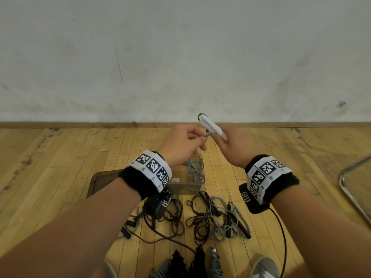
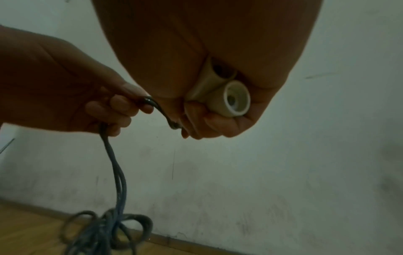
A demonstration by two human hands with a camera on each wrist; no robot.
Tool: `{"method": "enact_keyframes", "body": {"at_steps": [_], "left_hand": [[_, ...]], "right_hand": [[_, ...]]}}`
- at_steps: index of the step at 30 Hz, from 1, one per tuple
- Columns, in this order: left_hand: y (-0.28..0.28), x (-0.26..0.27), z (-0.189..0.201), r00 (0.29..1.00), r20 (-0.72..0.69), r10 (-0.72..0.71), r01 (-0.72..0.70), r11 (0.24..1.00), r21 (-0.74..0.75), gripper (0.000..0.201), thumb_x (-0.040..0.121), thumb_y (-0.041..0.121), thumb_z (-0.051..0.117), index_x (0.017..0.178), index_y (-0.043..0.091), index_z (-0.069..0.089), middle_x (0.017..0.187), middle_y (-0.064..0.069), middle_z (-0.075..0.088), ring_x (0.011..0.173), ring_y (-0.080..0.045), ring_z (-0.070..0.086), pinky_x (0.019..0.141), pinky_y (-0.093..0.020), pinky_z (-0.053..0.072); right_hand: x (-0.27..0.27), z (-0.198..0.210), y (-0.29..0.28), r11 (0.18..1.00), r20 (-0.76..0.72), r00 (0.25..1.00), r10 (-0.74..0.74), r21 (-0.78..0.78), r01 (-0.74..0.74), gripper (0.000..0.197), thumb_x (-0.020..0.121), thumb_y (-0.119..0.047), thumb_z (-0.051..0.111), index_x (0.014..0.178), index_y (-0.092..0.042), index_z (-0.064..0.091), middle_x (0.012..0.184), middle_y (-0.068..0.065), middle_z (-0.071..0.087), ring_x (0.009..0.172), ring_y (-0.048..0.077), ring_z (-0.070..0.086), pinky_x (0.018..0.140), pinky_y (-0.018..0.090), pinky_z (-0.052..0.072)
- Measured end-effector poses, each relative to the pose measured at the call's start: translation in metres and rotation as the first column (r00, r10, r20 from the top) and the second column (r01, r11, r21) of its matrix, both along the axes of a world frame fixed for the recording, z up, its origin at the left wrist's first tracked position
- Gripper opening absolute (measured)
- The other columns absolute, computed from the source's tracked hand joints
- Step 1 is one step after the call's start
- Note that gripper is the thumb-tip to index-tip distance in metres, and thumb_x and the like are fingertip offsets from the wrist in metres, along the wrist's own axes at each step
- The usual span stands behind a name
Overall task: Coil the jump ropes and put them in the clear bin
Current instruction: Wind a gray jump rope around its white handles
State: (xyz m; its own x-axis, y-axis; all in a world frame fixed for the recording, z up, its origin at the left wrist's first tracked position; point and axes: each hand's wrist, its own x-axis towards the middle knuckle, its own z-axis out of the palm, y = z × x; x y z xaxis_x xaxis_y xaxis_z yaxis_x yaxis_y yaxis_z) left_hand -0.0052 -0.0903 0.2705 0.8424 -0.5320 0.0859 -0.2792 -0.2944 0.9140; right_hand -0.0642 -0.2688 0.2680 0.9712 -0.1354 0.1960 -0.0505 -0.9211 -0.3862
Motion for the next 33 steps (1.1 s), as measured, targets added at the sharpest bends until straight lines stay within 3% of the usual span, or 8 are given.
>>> {"method": "enact_keyframes", "body": {"at_steps": [5, 10, 14, 16, 19, 22, 25, 33], "left_hand": [[0.009, 0.007, 0.004, 0.971, 0.235, -0.054, 0.018, 0.989, 0.15, 0.012, 0.1, 0.027, 0.064, 0.104, 0.024, 0.075, 0.082, 0.017, 0.066, 0.068, 0.009, 0.056, 0.064, -0.015, 0.04], [0.013, 0.016, 0.005, 0.959, 0.28, -0.053, 0.021, 0.993, 0.115, 0.008, 0.097, 0.024, 0.069, 0.099, 0.026, 0.076, 0.079, 0.022, 0.067, 0.069, 0.009, 0.055, 0.064, -0.013, 0.037], [0.02, 0.029, 0.009, 1.0, 0.017, 0.004, -0.003, 0.997, -0.08, 0.03, 0.087, 0.026, 0.081, 0.112, 0.023, 0.066, 0.078, 0.005, 0.071, 0.061, -0.004, 0.059, 0.059, -0.018, 0.047], [0.02, 0.032, 0.008, 0.983, -0.18, -0.03, -0.002, 0.984, -0.176, 0.018, 0.089, 0.023, 0.077, 0.102, 0.016, 0.066, 0.076, 0.002, 0.069, 0.063, -0.01, 0.059, 0.06, -0.023, 0.047], [0.013, 0.03, 0.006, 0.911, -0.396, -0.112, -0.031, 0.941, -0.337, 0.019, 0.1, 0.024, 0.062, 0.086, 0.013, 0.068, 0.071, 0.005, 0.064, 0.066, -0.011, 0.055, 0.065, -0.025, 0.046], [0.008, 0.026, 0.007, 0.871, -0.479, -0.109, -0.124, 0.895, -0.428, 0.034, 0.108, 0.034, 0.046, 0.091, 0.013, 0.066, 0.068, 0.005, 0.057, 0.063, -0.01, 0.047, 0.067, -0.026, 0.043], [0.0, 0.016, 0.002, 0.923, -0.379, -0.066, -0.115, 0.893, -0.435, 0.029, 0.109, 0.029, 0.046, 0.104, 0.01, 0.066, 0.068, 0.004, 0.049, 0.057, -0.008, 0.041, 0.062, -0.023, 0.041], [-0.015, -0.002, -0.014, 0.973, -0.221, 0.07, -0.143, 0.932, -0.333, 0.019, 0.104, 0.015, 0.057, 0.099, 0.017, 0.075, 0.063, 0.005, 0.054, 0.051, -0.006, 0.038, 0.052, -0.019, 0.032]], "right_hand": [[-0.001, 0.004, 0.0, 0.98, -0.13, 0.989, 0.071, -0.175, -0.093, 0.028, 0.106, -0.045, 0.042, 0.081, -0.033, 0.044, 0.067, -0.008, 0.052, 0.058, 0.013, 0.049, 0.053, 0.028, 0.034], [-0.007, 0.002, 0.003, 0.952, -0.245, 0.926, 0.289, -0.029, -0.305, 0.029, 0.103, -0.046, 0.05, 0.076, -0.036, 0.046, 0.067, -0.007, 0.056, 0.058, 0.012, 0.051, 0.058, 0.03, 0.039], [-0.012, 0.005, 0.006, 0.91, -0.152, 0.898, 0.412, 0.125, -0.396, 0.023, 0.103, -0.047, 0.051, 0.088, -0.031, 0.06, 0.064, -0.008, 0.056, 0.052, 0.007, 0.047, 0.053, 0.021, 0.037], [-0.014, 0.005, 0.007, 0.893, -0.087, 0.902, 0.424, 0.208, -0.4, 0.027, 0.103, -0.046, 0.051, 0.096, -0.024, 0.066, 0.064, -0.007, 0.054, 0.051, 0.006, 0.045, 0.051, 0.019, 0.036], [-0.015, 0.002, 0.007, 0.872, 0.001, 0.914, 0.406, 0.3, -0.387, 0.021, 0.103, -0.043, 0.052, 0.093, -0.03, 0.064, 0.063, -0.009, 0.052, 0.051, 0.006, 0.043, 0.053, 0.023, 0.037], [-0.013, 0.004, 0.007, 0.861, 0.078, 0.948, 0.309, 0.4, -0.314, 0.025, 0.105, -0.038, 0.052, 0.1, -0.021, 0.069, 0.059, -0.011, 0.051, 0.049, 0.006, 0.044, 0.052, 0.023, 0.04], [-0.009, 0.007, 0.002, 0.854, 0.157, 0.97, 0.187, 0.463, -0.24, 0.029, 0.105, -0.034, 0.052, 0.101, -0.01, 0.069, 0.058, -0.011, 0.051, 0.048, 0.006, 0.043, 0.05, 0.024, 0.039], [-0.007, 0.001, 0.006, 0.905, 0.174, 0.984, 0.04, 0.411, -0.11, 0.034, 0.105, -0.035, 0.051, 0.092, -0.007, 0.064, 0.063, 0.0, 0.051, 0.049, 0.008, 0.04, 0.051, 0.029, 0.037]]}}
